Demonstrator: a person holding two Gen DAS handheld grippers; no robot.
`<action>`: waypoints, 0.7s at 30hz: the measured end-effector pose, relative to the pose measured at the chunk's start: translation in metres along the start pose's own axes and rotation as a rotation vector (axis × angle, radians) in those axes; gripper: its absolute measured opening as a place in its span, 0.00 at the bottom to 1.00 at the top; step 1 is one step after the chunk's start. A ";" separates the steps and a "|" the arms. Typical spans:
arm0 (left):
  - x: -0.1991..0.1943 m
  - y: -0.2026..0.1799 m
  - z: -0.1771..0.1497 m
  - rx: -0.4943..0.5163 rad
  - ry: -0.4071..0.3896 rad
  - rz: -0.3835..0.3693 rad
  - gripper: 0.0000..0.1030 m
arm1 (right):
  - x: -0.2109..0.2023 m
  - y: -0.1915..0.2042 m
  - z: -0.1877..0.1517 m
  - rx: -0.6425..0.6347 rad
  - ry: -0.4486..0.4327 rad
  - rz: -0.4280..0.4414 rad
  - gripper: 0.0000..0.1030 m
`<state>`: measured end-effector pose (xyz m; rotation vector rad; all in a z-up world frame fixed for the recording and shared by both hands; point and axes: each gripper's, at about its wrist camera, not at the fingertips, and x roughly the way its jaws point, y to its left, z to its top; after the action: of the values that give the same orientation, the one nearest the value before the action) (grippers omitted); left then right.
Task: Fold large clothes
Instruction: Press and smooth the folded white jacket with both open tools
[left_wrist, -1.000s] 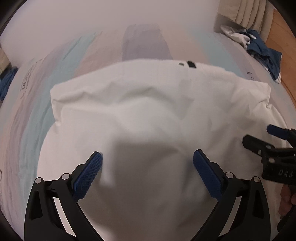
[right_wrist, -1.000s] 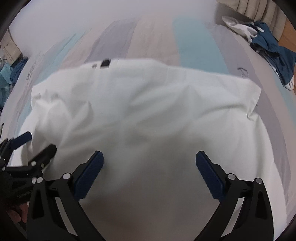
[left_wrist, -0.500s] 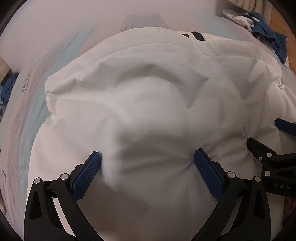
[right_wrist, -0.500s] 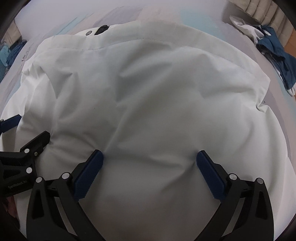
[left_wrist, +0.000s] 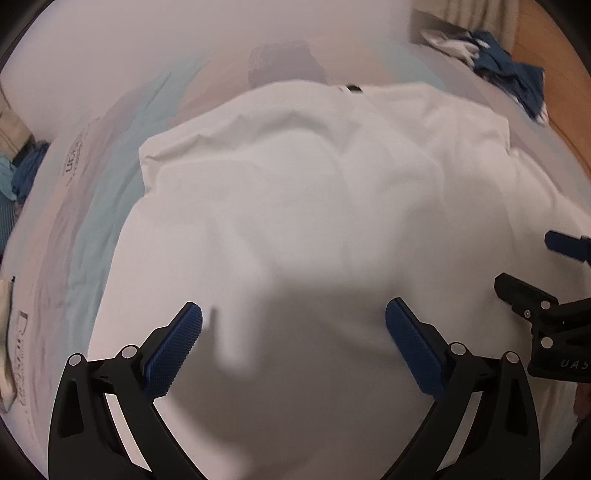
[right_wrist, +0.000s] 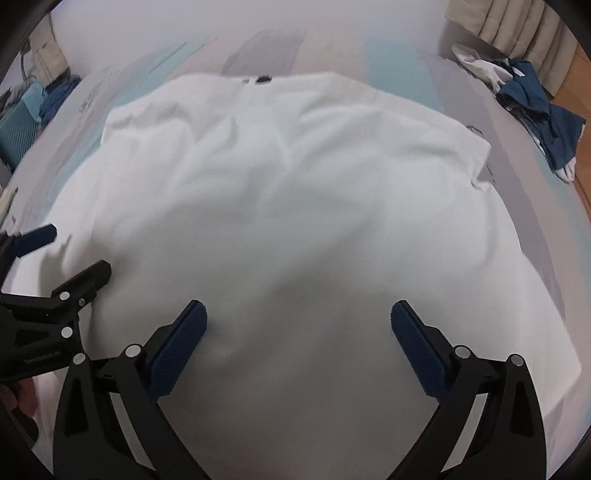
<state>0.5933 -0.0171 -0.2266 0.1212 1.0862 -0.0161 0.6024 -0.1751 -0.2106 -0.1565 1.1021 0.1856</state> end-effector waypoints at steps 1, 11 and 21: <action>0.000 -0.001 -0.001 0.003 0.007 0.004 0.94 | 0.002 -0.001 -0.008 0.007 0.016 -0.003 0.93; 0.034 -0.009 -0.024 0.008 0.010 0.039 0.96 | 0.040 -0.008 -0.022 0.014 0.041 -0.037 0.93; 0.039 -0.007 -0.022 0.008 0.015 0.035 0.95 | 0.041 -0.010 -0.022 0.005 0.026 -0.041 0.93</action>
<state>0.5914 -0.0197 -0.2714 0.1474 1.0987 0.0117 0.6036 -0.1871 -0.2562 -0.1773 1.1246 0.1441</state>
